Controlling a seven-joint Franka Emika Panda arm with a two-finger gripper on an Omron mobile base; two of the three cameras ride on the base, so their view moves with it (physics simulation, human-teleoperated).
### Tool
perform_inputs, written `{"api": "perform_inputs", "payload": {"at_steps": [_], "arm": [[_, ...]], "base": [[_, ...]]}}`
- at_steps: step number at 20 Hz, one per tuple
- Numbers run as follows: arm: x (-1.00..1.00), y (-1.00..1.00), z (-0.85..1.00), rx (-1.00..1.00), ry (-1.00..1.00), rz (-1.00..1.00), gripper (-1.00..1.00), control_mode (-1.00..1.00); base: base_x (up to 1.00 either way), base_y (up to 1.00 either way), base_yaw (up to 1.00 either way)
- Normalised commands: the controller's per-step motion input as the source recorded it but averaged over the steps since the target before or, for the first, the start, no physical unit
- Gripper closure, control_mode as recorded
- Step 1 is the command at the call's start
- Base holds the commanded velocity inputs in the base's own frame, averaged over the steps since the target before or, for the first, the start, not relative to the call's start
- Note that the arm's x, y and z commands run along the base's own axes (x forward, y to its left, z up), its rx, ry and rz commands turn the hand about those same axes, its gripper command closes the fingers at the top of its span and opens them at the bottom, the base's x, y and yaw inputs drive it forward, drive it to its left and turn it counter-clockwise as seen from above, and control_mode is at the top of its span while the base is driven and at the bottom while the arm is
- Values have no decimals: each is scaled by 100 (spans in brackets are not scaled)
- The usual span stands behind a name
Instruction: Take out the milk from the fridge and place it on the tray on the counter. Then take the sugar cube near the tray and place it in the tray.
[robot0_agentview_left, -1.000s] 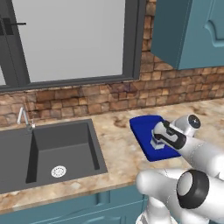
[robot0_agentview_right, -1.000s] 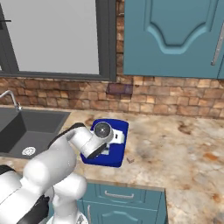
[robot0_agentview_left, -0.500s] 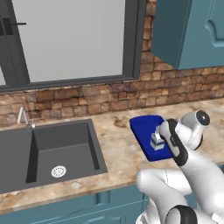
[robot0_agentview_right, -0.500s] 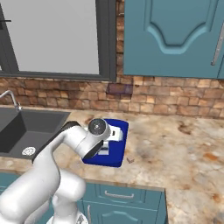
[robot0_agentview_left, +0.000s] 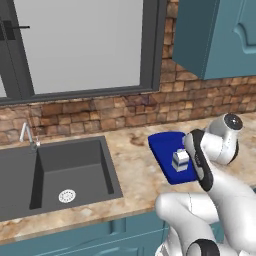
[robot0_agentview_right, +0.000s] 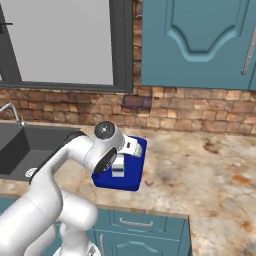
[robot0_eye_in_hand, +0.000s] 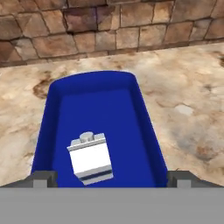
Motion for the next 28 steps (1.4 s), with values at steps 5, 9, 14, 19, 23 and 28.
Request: {"api": "perform_inputs", "payload": {"at_steps": [5, 9, 14, 19, 23, 28], "arm": [[-6, -32, 15, 4, 26, -44, -100, -100], [-33, -42, 2, 13, 10, -42, -100, -100], [-40, -38, 0, 11, 1, -39, -100, -100], [-38, -34, -5, 10, 1, -35, -100, -100], [-27, -10, -4, 8, 4, -22, -100, -100], [-3, -1, -6, 0, 15, 0, -100, -100]], "base": [[0, 0, 0], [0, 0, 0], [0, 0, 0], [0, 0, 0], [0, 0, 0], [0, 0, 0]]}}
